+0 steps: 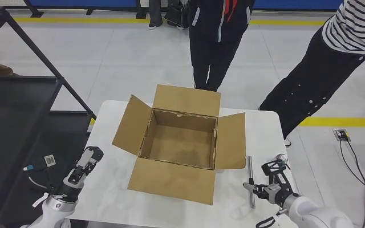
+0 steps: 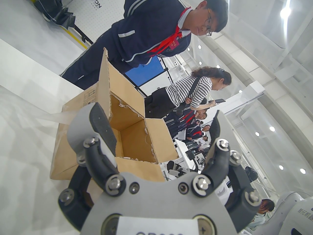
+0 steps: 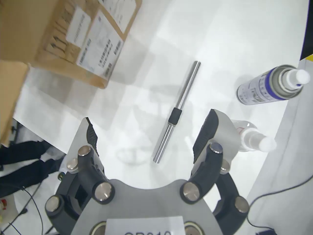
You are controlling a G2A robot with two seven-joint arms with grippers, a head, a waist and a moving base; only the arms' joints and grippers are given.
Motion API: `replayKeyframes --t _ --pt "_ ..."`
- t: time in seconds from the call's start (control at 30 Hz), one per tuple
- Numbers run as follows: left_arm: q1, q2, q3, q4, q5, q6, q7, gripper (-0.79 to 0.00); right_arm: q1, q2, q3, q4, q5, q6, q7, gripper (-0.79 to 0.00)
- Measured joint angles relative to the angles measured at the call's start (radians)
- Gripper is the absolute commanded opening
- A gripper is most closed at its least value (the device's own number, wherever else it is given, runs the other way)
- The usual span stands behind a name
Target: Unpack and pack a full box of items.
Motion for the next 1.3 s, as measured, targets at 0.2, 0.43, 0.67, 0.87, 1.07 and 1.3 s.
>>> replayKeyframes --t 0.2,0.43,0.67,0.87,1.07,1.3 --pt "0.0 0.0 0.0 0.0 0.0 0.0 0.0 0.0 0.001 0.0 -0.001 0.0 -0.003 0.008 0.001 0.0" --pt "0.0 0.0 0.0 0.0 0.0 0.0 0.0 0.0 0.047 -0.001 -0.054 0.064 -0.032 0.056 -0.009 0.0" --pt "0.0 0.0 0.0 0.0 0.0 0.0 0.0 0.0 0.219 0.0 -0.138 0.265 -0.091 0.123 0.085 -0.203" --pt "0.0 0.0 0.0 0.0 0.0 0.0 0.0 0.0 0.253 0.006 -0.162 0.316 -0.144 0.135 0.128 -0.329" --pt "0.0 0.0 0.0 0.0 0.0 0.0 0.0 0.0 0.264 0.007 -0.181 0.329 -0.166 0.181 0.147 -0.425" --pt "0.0 0.0 0.0 0.0 0.0 0.0 0.0 0.0 0.274 0.008 -0.198 0.339 -0.167 0.213 0.165 -0.462"
